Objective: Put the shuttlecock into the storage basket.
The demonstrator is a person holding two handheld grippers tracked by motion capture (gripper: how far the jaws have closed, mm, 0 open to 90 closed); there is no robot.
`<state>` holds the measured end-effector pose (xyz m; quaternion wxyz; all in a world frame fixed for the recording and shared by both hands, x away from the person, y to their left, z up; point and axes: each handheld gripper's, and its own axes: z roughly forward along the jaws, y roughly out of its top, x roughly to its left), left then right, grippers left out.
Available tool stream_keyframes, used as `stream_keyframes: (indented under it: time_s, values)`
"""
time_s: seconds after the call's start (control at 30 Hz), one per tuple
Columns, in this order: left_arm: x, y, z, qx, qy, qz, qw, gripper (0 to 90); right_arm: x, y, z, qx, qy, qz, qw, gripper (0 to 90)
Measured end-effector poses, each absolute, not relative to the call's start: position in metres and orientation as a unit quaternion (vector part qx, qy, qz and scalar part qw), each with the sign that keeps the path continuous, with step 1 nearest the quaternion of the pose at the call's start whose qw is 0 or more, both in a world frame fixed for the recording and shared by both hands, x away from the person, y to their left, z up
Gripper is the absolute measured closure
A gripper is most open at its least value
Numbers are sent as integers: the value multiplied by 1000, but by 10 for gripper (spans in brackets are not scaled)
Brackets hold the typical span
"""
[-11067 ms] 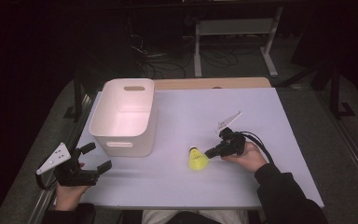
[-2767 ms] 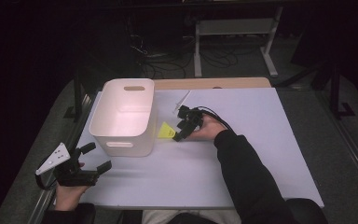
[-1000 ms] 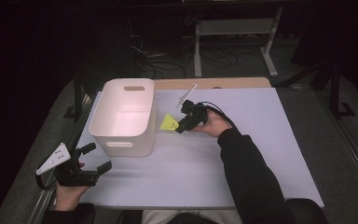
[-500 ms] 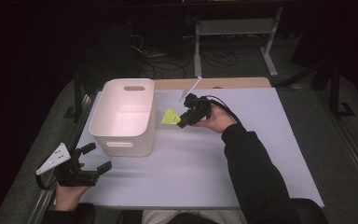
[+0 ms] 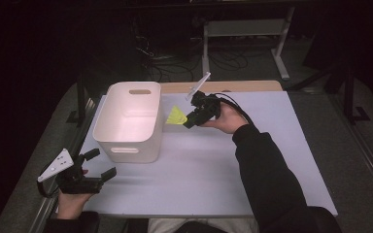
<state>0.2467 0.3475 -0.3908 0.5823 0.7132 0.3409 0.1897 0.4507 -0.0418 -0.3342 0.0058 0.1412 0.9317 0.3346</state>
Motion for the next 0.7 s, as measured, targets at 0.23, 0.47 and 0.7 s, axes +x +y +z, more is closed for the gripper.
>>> stream_keyframes:
  time_s: [0.23,0.47,0.7]
  values:
    - [247,348,-391,713,342,190,583,0,447,-39,-319,133,932,338,11,632]
    - [247,348,-391,713,342,190,582,0,446,-41,-309,131,931,339,18,631]
    - [246,348,-391,713,343,190,582,0,446,-44,-302,132,931,340,22,632]
